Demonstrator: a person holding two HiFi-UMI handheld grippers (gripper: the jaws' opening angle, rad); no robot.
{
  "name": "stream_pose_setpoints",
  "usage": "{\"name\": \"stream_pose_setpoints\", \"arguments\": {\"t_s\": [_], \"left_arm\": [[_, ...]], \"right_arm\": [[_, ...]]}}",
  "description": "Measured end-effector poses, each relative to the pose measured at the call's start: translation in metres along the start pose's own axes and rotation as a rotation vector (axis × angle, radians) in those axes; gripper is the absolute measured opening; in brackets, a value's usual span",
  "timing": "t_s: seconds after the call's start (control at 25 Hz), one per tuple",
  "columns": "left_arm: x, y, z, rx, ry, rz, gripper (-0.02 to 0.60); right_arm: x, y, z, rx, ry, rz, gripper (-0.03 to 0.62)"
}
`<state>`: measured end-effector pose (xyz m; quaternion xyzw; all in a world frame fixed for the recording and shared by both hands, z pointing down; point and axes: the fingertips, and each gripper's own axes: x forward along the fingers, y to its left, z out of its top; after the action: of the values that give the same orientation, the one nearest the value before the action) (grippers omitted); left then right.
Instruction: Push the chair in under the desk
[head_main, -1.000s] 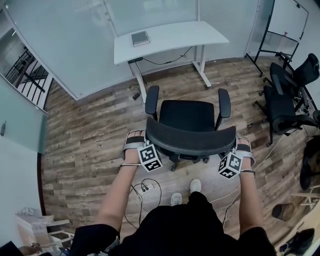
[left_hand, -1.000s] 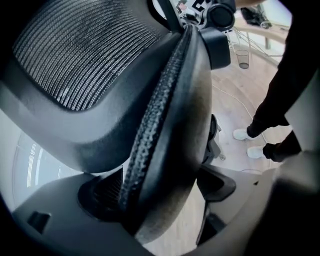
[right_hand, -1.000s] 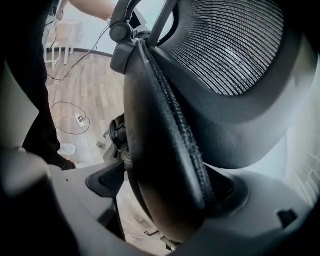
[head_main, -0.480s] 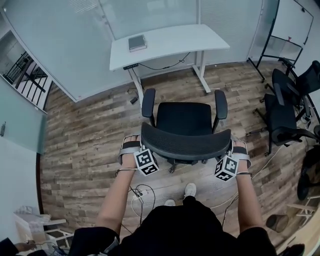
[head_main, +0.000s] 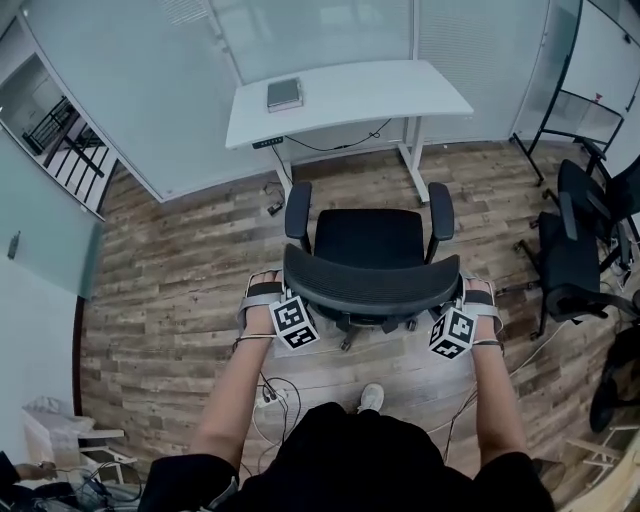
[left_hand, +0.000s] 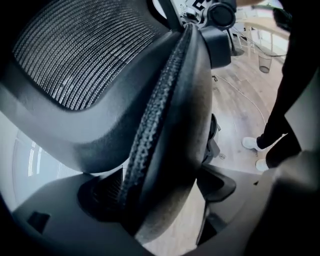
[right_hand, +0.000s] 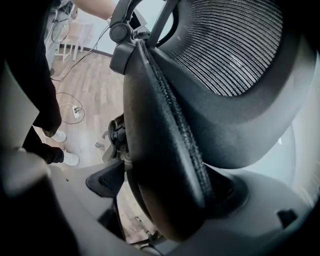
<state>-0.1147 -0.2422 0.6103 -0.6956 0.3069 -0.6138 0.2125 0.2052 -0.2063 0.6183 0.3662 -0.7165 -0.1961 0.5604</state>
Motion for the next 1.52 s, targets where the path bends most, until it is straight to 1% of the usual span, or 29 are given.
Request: {"name": "stream_pose_setpoints", "arguments": {"t_s": [0.24, 0.6, 0.76, 0.92, 1.2, 1.32, 1.52], "left_arm": [[0.022, 0.023, 0.017, -0.021, 0.009, 0.017, 0.457], [0.062, 0.061, 0.029, -0.038, 0.028, 0.019, 0.457], [0.082, 0.079, 0.030, -0.041, 0.029, 0.019, 0.457], [0.100, 0.099, 0.032, -0.052, 0.025, 0.040, 0.457], [0.136, 0.136, 0.047, -0.047, 0.014, 0.045, 0.457], [0.152, 0.155, 0.040, -0.042, 0.013, 0.042, 0.457], [0.174, 0.184, 0.033, -0.047, 0.026, 0.077, 0.457]], "right_arm": [[0.026, -0.030, -0.008, 0.000, -0.025, -0.010, 0.492], [0.078, -0.075, -0.009, -0.022, -0.042, 0.010, 0.492], [0.099, -0.091, -0.005, -0.024, -0.044, 0.015, 0.492], [0.122, -0.111, 0.000, -0.029, -0.061, 0.006, 0.492], [0.162, -0.146, -0.003, -0.035, -0.067, 0.023, 0.492], [0.178, -0.157, 0.008, -0.029, -0.063, 0.024, 0.492], [0.207, -0.175, 0.020, -0.035, -0.070, 0.038, 0.492]]}}
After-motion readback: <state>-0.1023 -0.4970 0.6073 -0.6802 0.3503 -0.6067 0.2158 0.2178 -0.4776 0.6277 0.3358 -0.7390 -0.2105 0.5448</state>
